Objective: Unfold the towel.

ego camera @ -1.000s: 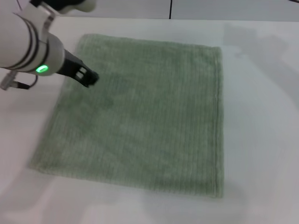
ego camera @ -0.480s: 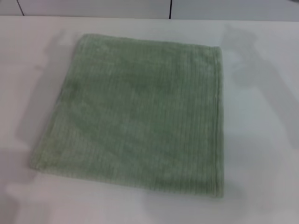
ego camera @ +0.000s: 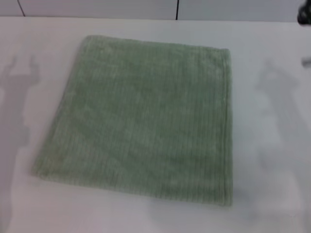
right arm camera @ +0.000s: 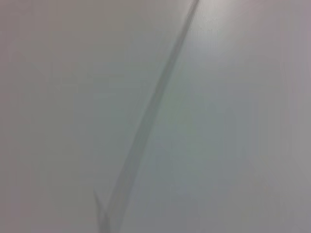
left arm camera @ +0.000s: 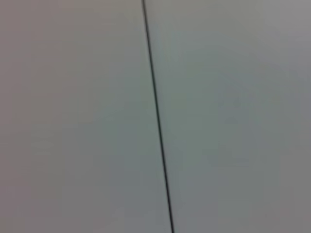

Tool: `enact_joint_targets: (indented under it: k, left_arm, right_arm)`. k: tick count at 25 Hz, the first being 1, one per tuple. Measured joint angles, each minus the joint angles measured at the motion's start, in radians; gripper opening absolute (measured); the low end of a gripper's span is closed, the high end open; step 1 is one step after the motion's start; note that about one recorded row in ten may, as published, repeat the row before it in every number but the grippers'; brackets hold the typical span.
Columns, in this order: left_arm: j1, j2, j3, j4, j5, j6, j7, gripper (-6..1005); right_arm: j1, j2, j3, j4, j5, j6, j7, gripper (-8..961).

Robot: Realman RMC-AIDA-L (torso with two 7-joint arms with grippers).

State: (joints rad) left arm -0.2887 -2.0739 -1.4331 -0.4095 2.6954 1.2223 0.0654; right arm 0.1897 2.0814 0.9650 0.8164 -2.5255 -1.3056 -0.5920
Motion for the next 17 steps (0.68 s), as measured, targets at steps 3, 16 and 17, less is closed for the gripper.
enact_joint_targets:
  k: [3, 16, 17]
  left_arm:
    - [-0.003, 0.0, -0.001, 0.027, -0.003, -0.002, -0.013, 501]
    - [-0.013, 0.0, -0.001, 0.091, -0.008, -0.017, -0.021, 507]
    - [-0.013, 0.0, -0.001, 0.091, -0.008, -0.017, -0.021, 507]
  right_arm:
    - [0.072, 0.005, -0.008, -0.294, -0.128, -0.32, 0.336, 26]
    - [0.044, 0.005, -0.017, -0.518, 0.132, -0.374, 0.611, 62]
    - [0.041, 0.005, -0.02, -0.518, 0.137, -0.37, 0.613, 62]
